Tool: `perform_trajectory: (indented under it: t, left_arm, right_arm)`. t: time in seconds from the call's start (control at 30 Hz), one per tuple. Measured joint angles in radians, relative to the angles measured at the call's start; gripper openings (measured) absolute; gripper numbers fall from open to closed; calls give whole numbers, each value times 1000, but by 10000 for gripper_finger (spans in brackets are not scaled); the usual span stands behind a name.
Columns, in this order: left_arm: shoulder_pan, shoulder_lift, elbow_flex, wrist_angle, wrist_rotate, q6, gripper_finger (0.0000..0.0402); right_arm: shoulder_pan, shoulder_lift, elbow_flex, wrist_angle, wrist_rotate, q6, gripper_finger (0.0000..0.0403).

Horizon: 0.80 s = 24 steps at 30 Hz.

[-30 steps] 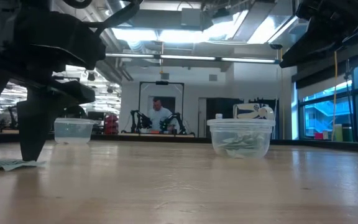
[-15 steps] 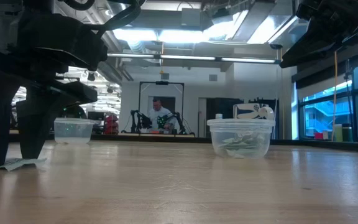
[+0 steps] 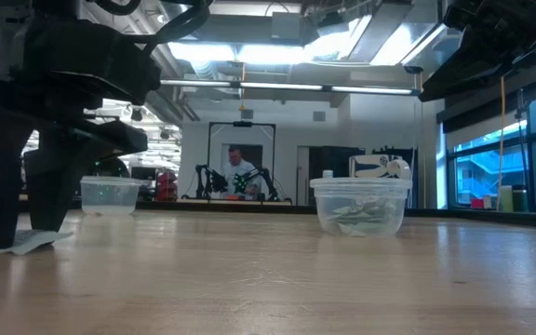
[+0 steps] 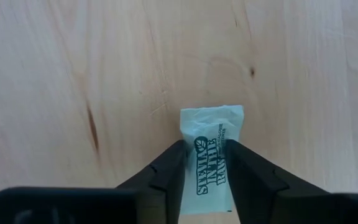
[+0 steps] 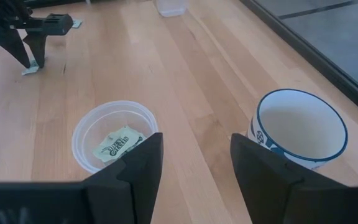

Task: Pick and place Stevia / Truvia into bins
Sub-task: Put the green stevia packet into the circular transparent container

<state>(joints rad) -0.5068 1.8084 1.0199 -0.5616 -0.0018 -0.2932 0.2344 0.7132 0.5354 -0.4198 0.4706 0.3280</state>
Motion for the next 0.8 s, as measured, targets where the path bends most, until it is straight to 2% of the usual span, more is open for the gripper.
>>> perform_trajectory:
  t: [0.8]
  left_arm:
    - [56,5,45,-65,-3,37,39]
  right_arm:
    - [0,0,0,-3,0,-52,192]
